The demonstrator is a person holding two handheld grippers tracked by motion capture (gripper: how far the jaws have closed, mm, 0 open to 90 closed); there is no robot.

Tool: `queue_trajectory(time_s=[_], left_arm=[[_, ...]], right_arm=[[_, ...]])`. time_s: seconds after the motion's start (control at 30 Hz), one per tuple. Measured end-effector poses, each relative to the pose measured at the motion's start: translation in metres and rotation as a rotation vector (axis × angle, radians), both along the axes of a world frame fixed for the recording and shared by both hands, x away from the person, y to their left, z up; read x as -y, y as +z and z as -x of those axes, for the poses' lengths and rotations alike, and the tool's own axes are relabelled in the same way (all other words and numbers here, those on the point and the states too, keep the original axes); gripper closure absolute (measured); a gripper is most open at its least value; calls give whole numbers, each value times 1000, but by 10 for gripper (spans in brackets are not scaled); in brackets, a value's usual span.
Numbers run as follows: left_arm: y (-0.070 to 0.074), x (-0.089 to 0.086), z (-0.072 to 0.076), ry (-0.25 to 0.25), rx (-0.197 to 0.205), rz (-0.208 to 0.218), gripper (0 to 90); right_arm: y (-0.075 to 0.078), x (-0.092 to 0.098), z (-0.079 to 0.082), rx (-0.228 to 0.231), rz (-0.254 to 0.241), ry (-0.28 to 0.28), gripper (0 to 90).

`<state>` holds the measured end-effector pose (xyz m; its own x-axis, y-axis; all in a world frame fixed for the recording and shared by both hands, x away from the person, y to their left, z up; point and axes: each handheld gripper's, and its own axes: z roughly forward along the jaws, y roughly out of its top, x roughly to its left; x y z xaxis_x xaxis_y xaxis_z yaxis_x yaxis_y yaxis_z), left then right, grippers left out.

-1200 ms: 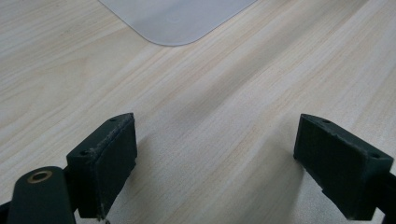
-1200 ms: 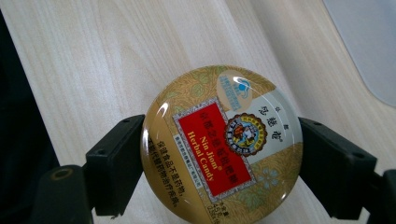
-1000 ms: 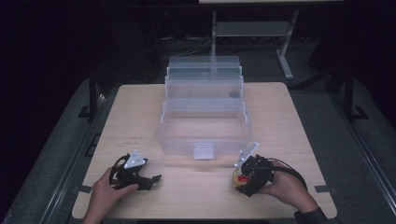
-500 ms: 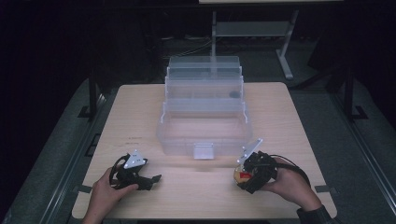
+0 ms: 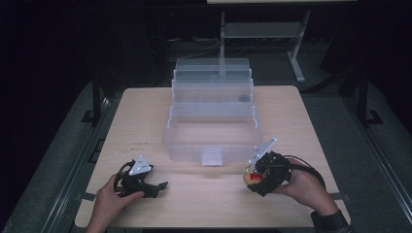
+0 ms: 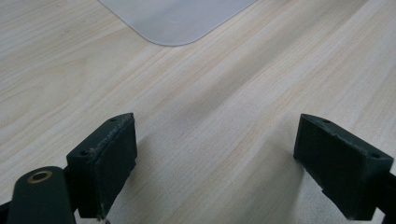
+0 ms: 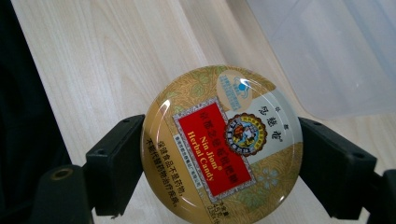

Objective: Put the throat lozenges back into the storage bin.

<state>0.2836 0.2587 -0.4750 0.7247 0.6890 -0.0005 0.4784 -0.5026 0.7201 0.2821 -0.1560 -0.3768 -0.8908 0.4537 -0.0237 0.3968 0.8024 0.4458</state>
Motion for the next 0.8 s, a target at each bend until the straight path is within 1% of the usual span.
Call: queue_trajectory(time_s=[0.3, 0.47, 0.57, 0.8], left_arm=[[0, 0, 0, 2, -2, 2, 124], [0, 0, 0, 2, -2, 2, 124], [0, 0, 0, 2, -2, 2, 124], [0, 0, 0, 2, -2, 2, 124]], right_arm=[[8, 0, -4, 4, -9, -5, 197], [14, 1, -9, 13, -11, -8, 197], [20, 1, -12, 21, -18, -14, 197], [29, 2, -20, 20, -31, -16, 197]])
